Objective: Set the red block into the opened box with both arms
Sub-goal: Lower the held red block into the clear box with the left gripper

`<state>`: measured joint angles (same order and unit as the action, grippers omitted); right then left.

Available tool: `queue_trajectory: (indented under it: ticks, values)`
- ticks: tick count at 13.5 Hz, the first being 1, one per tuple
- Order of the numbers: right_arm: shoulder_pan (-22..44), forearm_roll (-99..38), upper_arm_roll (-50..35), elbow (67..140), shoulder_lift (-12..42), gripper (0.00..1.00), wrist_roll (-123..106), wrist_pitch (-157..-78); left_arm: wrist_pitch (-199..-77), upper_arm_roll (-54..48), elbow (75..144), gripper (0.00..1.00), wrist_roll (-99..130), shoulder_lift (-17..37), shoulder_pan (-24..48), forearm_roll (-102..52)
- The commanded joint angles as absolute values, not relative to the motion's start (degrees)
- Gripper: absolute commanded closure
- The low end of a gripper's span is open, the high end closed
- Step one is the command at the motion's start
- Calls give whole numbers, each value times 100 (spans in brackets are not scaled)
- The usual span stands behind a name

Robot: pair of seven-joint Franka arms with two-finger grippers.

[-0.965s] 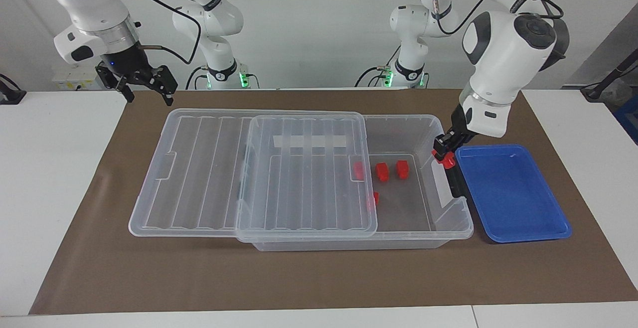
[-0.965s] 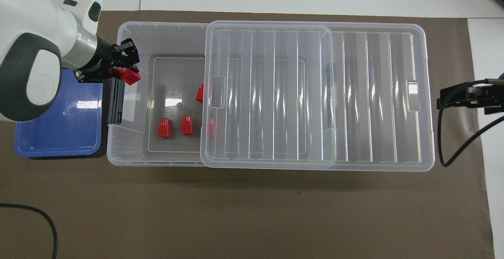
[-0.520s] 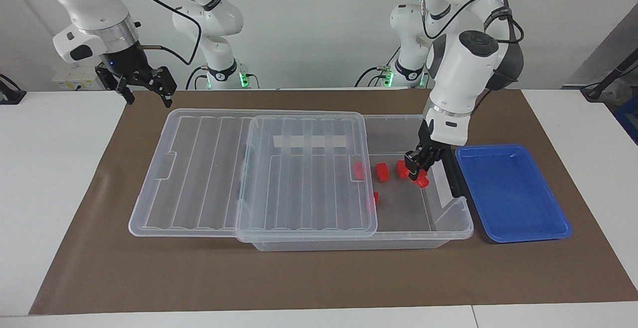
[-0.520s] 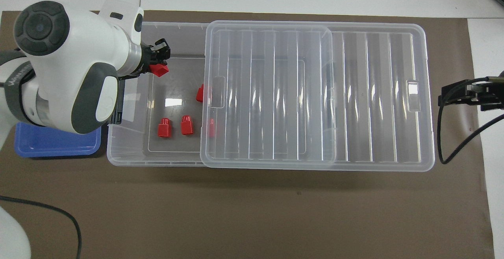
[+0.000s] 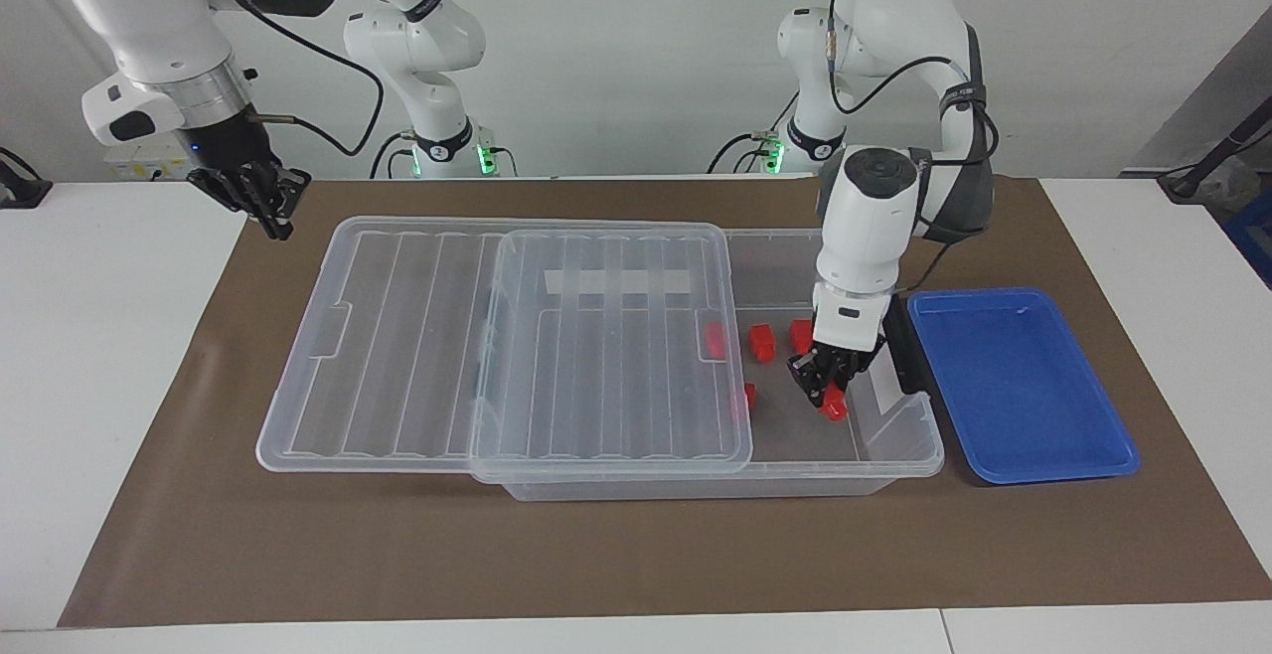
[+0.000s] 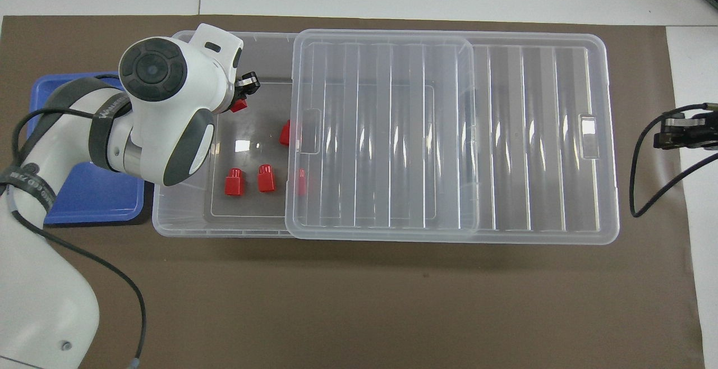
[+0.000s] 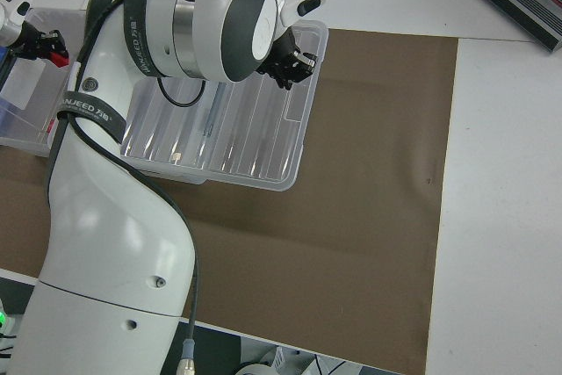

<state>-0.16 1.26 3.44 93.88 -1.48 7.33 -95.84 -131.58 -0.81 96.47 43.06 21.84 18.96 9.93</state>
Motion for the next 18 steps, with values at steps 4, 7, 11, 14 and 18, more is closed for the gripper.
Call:
queue_trajectory:
  ticks: [4, 7, 11, 14, 18]
  values:
    - [-26, 61, 378, 9729, -246, 100, 703, -10053, -14498, -9, 10641, 100, 4245, 2285, 1846, 1213]
    - [-44, 70, 387, 9861, -185, 100, 694, -10466, -14836, 9, 10837, 100, 4245, 2346, 1837, 1213]
    - [-70, 149, 553, 10011, 25, 100, 642, -10897, -14845, 18, 10837, 99, 4245, 2382, 1837, 1213]
    - [-62, 149, 659, 10011, 254, 100, 633, -11109, -14836, 26, 10837, 55, 4245, 2382, 1837, 1213]
    - [-70, 149, 773, 10002, 588, 100, 362, -11495, -14827, 35, 10819, 0, 4245, 2382, 1837, 1239]
